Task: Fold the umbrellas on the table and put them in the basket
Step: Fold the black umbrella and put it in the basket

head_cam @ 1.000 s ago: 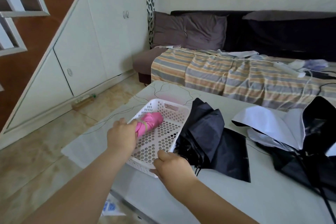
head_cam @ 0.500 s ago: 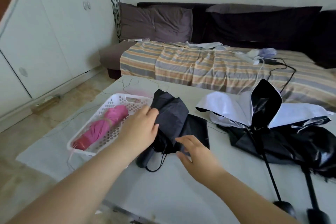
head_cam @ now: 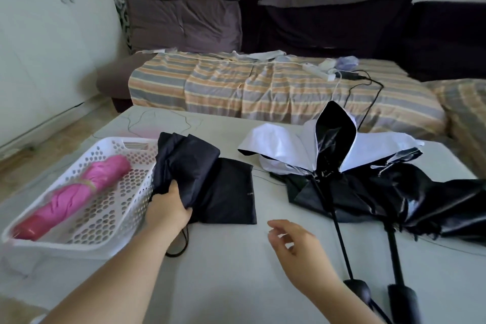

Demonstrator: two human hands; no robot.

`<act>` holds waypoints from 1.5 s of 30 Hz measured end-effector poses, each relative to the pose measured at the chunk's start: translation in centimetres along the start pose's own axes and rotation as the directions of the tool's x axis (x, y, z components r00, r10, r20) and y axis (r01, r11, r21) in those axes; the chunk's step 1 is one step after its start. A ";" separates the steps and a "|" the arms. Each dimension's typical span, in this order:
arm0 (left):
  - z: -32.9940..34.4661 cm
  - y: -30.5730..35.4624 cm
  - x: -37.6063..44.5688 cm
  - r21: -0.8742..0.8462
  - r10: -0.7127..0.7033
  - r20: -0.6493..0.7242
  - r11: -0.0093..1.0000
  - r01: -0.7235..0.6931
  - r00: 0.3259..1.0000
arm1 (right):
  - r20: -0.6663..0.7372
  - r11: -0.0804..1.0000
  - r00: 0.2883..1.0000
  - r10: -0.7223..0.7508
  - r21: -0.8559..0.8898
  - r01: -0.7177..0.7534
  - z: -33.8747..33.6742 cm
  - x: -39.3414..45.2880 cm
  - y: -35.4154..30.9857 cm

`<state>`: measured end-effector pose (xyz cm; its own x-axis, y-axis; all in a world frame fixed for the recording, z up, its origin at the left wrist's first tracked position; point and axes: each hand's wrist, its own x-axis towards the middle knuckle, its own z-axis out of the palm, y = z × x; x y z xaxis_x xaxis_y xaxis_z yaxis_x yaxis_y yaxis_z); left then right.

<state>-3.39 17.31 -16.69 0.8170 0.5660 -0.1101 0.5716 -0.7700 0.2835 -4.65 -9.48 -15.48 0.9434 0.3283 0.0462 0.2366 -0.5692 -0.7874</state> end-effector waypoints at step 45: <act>0.9 14.5 -16.8 -0.853 0.518 0.087 0.480 -0.204 0.851 | 0.076 0.537 0.943 0.325 0.806 -0.250 -8.2 0.2 -0.2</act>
<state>-8.80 -3.64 -11.54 0.9979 0.0574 -0.0303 0.0430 -0.2337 0.9714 -2.60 -15.48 -10.30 0.9486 0.1819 -0.2589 -0.2958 0.2195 -0.9297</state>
